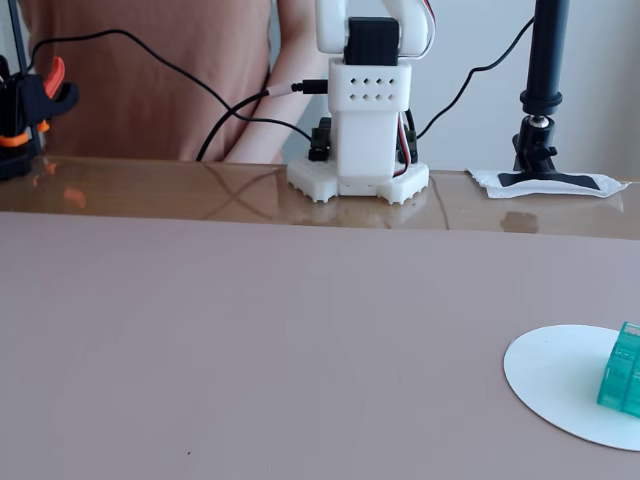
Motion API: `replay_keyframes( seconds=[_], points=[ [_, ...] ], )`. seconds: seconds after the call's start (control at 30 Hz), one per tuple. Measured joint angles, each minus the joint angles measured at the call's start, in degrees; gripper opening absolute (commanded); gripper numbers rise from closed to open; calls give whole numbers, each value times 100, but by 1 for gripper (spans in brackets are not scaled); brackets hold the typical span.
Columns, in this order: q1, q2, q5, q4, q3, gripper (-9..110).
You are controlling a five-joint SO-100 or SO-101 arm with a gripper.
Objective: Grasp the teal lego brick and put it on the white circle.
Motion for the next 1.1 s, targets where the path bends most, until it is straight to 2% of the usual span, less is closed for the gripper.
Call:
replay_keyframes(
  seconds=[0.23, 0.6, 1.1],
  points=[
    [114, 2057, -264, -167, 1793, 0],
    [246, 3981, -352, -264, 3718, 0],
    [272, 4368, 114, -633, 5730, 0]
  ],
)
